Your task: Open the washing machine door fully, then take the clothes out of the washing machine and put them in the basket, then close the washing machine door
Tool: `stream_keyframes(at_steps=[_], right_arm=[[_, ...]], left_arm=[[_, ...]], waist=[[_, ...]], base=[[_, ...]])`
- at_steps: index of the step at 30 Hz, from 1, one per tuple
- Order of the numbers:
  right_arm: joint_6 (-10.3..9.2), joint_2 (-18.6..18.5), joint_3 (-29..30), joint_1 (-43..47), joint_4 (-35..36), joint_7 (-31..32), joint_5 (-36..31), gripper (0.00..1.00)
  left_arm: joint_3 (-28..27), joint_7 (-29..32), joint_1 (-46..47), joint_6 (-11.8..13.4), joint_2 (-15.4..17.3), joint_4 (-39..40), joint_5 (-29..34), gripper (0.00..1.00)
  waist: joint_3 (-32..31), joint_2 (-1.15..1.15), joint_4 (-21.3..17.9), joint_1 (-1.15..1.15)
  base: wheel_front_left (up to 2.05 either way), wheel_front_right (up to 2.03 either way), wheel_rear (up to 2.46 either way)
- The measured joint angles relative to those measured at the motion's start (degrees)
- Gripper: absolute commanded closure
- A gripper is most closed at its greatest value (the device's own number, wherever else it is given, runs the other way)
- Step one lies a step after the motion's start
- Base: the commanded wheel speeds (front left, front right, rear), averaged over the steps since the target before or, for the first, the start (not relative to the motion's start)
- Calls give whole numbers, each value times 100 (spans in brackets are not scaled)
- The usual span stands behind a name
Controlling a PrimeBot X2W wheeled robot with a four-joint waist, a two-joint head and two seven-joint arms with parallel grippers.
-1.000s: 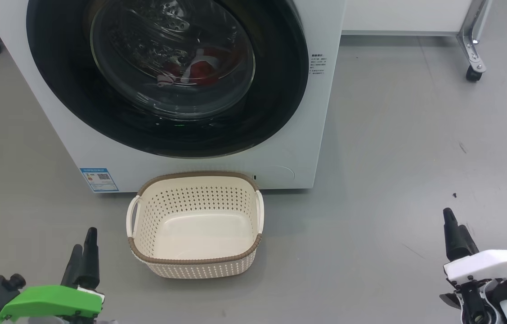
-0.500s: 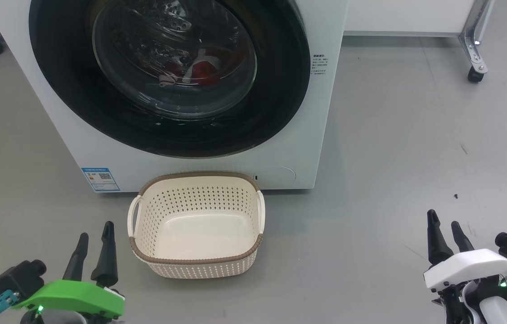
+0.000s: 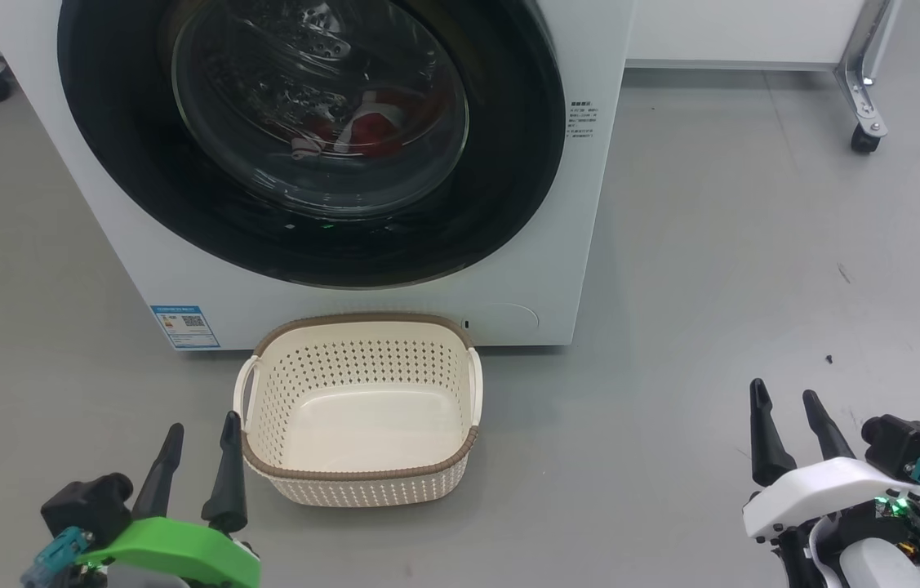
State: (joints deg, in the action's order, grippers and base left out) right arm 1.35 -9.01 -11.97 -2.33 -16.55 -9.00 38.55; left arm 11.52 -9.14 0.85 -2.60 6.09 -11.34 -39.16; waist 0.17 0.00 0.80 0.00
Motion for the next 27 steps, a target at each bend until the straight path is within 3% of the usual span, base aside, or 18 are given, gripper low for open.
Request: stream_keyframes(at_steps=[27], right_arm=[[-96,18,-343,2,10,-513,-1847,0]], left_arm=[[368,-514,-57,209,-41,-267,1746,0]], waist=[[-16,0,15,0]], base=[[0,0,0]])
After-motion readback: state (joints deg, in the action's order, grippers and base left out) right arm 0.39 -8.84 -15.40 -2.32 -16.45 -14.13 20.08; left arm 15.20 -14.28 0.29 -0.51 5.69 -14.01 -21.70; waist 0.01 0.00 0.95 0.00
